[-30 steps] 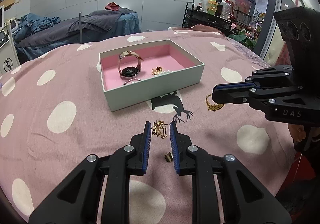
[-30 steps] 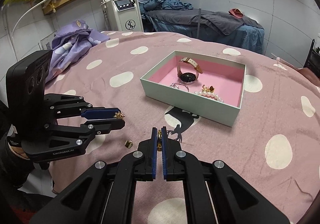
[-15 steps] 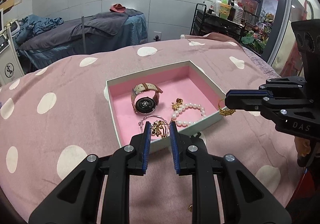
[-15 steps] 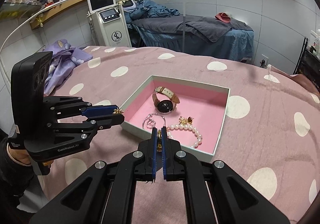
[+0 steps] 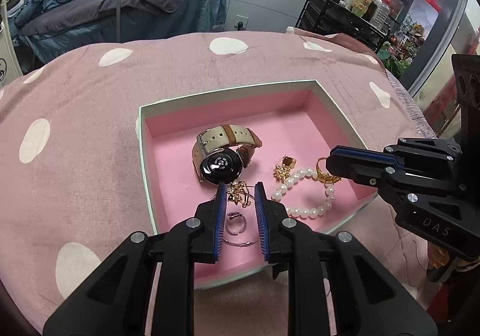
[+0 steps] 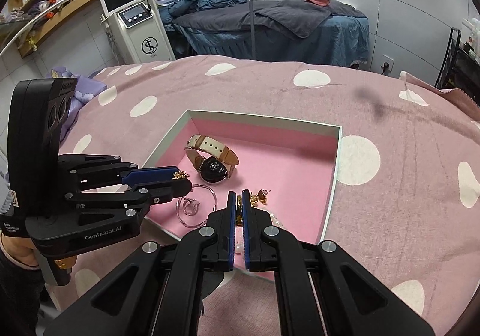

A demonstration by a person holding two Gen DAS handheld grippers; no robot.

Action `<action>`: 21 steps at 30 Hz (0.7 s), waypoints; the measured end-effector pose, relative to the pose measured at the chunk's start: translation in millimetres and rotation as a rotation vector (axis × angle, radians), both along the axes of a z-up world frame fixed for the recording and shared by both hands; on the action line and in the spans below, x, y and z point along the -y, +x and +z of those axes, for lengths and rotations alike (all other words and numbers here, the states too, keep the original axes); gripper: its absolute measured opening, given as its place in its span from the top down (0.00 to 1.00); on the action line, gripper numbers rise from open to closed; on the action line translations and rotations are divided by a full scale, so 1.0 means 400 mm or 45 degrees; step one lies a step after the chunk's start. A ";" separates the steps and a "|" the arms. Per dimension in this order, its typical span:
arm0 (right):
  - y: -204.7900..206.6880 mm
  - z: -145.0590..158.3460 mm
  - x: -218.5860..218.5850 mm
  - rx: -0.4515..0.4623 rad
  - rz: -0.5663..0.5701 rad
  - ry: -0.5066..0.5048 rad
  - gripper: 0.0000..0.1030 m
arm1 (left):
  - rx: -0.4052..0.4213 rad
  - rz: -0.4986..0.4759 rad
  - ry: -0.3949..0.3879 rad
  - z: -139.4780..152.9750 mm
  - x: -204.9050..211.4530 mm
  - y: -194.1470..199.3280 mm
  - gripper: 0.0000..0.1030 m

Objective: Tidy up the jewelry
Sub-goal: 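Carry both gold pieces into the box and open both tools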

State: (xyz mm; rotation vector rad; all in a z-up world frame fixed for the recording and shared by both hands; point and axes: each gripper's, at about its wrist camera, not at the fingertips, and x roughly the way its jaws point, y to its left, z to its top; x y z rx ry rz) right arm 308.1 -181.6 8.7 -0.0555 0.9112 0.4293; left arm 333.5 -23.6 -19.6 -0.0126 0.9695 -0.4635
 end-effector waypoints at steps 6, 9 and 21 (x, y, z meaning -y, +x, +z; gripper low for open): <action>0.013 -0.030 -0.010 -0.036 0.012 -0.035 0.96 | -0.025 -0.026 0.050 -0.026 0.015 0.014 0.81; 0.016 -0.040 -0.012 -0.038 0.016 -0.057 0.96 | -0.019 -0.031 0.082 -0.031 0.025 0.018 0.81; 0.011 -0.058 -0.020 -0.014 0.047 -0.139 0.96 | 0.025 -0.049 0.177 -0.034 0.044 0.014 0.80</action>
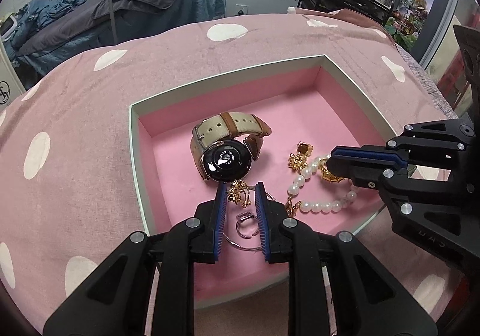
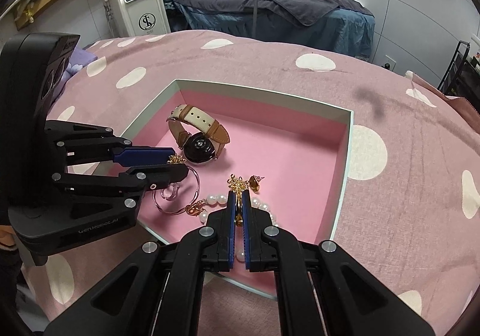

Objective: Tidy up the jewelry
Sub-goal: 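Carry both gold pieces into the box and open both tools, then move both tools back toward the gold earring and silver ring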

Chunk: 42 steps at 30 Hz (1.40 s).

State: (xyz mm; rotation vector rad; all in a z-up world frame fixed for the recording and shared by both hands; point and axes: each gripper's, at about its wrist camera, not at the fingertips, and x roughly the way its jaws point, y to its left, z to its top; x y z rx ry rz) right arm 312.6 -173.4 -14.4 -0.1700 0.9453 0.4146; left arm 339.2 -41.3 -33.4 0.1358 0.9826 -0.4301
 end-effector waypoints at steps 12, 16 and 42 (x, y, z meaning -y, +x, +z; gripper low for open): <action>-0.059 0.085 0.049 0.178 -0.035 0.015 0.53 | 0.241 0.046 -0.014 0.122 -0.061 -0.096 0.18; -0.105 0.110 0.074 0.226 -0.063 0.024 0.37 | 0.326 0.092 -0.003 0.139 -0.098 -0.158 0.09; -0.365 -0.012 -0.018 0.133 0.090 -0.010 0.29 | 0.333 0.143 0.058 -0.020 -0.123 -0.495 0.08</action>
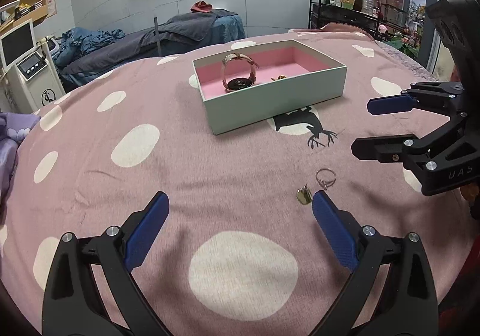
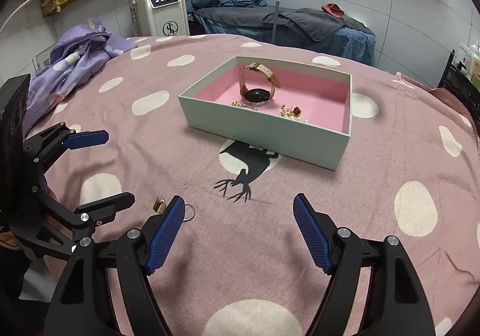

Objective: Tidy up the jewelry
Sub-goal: 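Move both tools back toward the gold earring and silver ring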

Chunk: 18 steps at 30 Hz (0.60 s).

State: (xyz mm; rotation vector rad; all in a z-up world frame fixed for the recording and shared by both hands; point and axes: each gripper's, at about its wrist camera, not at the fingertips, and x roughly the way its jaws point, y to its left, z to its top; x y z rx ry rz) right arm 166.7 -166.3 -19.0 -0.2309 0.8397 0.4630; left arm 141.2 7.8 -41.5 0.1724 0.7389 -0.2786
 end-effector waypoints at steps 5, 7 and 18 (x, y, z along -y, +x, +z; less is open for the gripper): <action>-0.018 -0.033 -0.058 -0.034 0.093 -0.056 0.37 | -0.022 0.045 -0.018 -0.015 -0.021 -0.034 0.08; -0.025 -0.046 -0.082 -0.040 0.127 -0.096 0.42 | -0.017 0.047 0.004 -0.016 -0.023 -0.046 0.08; -0.013 -0.071 -0.112 -0.091 0.131 -0.082 0.79 | -0.050 -0.020 -0.034 -0.020 0.003 -0.045 0.26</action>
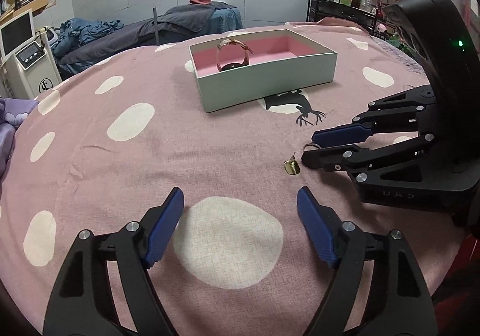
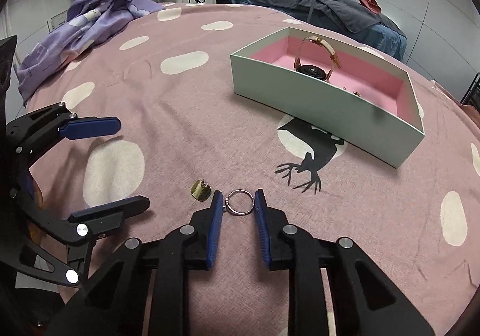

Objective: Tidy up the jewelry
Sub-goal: 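Move both tools back toward the gold earring and silver ring, then grasp the gold earring with the left tool while the right tool grasps the silver ring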

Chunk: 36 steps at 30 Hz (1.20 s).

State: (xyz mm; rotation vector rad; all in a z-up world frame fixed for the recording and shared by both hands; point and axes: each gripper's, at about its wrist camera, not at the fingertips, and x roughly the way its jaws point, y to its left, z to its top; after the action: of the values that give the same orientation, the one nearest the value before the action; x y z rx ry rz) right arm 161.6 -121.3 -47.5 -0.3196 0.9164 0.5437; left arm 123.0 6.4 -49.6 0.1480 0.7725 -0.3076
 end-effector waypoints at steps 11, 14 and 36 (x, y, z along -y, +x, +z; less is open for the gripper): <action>-0.009 0.017 0.092 -0.013 -0.136 0.077 0.79 | -0.059 -0.089 -0.046 -0.010 0.062 0.043 0.48; -0.016 0.019 0.109 -0.015 -0.163 0.086 0.79 | -0.081 -0.113 -0.055 -0.017 0.081 0.054 0.56; -0.025 0.016 0.121 -0.007 -0.191 0.097 0.79 | -0.101 -0.044 -0.052 -0.021 0.103 0.084 0.83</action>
State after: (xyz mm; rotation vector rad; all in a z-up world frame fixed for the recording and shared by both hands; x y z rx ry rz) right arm 151.6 -169.8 -41.2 -0.1785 0.9141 0.4400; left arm 156.7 -34.6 -57.9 0.1114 0.8419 -0.3635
